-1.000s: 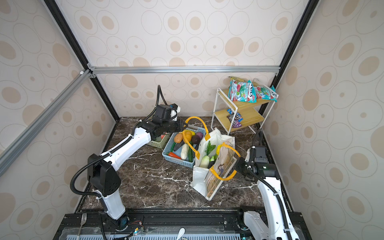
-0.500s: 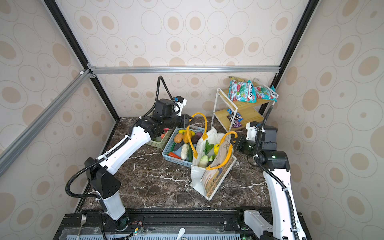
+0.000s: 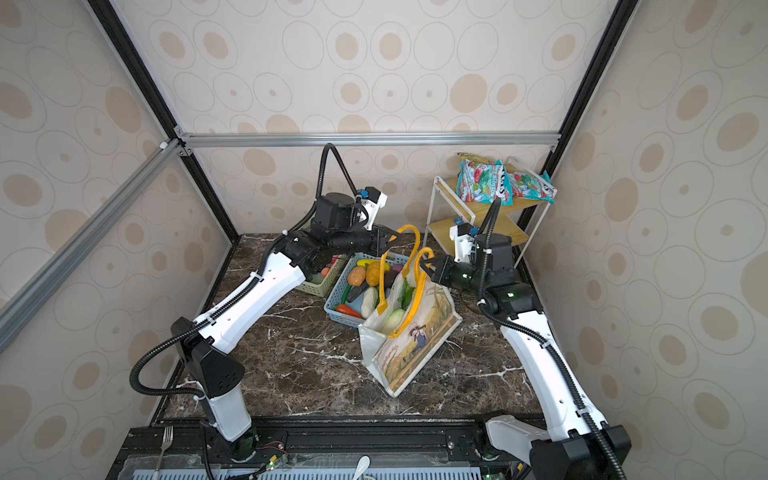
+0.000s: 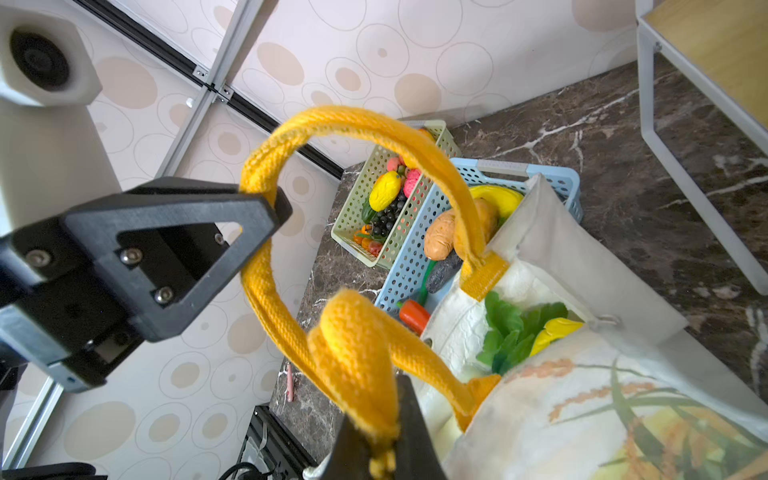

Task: Place the food into the grocery bag and tie it
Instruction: 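Lift both yellow handles upward with both grippers, raising the bag, then bring the right gripper's handle toward the left gripper, crossing the handles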

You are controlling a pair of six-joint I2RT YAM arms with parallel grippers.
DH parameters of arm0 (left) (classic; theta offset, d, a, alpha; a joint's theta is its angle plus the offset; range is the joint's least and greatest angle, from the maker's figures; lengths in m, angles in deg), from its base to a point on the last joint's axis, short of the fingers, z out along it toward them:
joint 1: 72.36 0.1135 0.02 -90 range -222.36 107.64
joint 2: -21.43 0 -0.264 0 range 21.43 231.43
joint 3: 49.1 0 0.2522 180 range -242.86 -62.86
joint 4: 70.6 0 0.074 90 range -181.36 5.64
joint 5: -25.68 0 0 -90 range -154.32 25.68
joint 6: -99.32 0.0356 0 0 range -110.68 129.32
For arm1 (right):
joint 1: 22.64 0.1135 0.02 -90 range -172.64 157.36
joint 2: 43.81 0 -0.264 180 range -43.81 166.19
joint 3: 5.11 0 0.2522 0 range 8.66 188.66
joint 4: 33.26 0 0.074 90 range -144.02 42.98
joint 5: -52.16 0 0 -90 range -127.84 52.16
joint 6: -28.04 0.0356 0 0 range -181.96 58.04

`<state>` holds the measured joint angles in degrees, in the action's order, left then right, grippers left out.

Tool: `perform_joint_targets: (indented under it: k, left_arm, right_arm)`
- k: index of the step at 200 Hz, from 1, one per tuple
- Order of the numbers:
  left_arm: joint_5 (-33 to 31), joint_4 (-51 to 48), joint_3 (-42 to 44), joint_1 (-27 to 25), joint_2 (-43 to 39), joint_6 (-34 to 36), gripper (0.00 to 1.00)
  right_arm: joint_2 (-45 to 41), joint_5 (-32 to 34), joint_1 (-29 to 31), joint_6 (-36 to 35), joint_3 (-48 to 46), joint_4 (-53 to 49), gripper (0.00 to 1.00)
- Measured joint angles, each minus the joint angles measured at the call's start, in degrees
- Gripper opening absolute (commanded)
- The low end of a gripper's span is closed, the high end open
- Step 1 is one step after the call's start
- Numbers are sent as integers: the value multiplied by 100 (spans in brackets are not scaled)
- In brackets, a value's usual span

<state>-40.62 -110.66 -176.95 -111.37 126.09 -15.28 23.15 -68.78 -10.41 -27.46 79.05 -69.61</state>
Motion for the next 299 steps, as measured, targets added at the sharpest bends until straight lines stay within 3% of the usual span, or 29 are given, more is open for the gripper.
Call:
perform_joint_targets:
  k: [32,68,124,177,216,264,299]
  left_arm:
    - [46,-144,-247,-85,175,50,15]
    - [52,-199,-330,-190,249,50,15]
    - [48,-219,-372,-199,330,50,14]
    - [33,-275,-455,-225,393,66,14]
    - [-17,-275,-452,-236,393,101,14]
    - [-66,-269,-444,-236,393,151,14]
    - [-61,-264,-444,-236,393,153,14]
  right_arm:
    - [223,-120,125,92,44,302,13]
    - [612,-61,197,-11,807,-855,9]
    - [44,2,195,330,809,-1908,4]
    - [-391,-219,195,1521,431,-1346,1]
    - [-627,-463,201,2404,-31,-289,2]
    - [-629,-455,328,2590,-286,560,5]
    - [-424,-275,745,2382,-352,979,7]
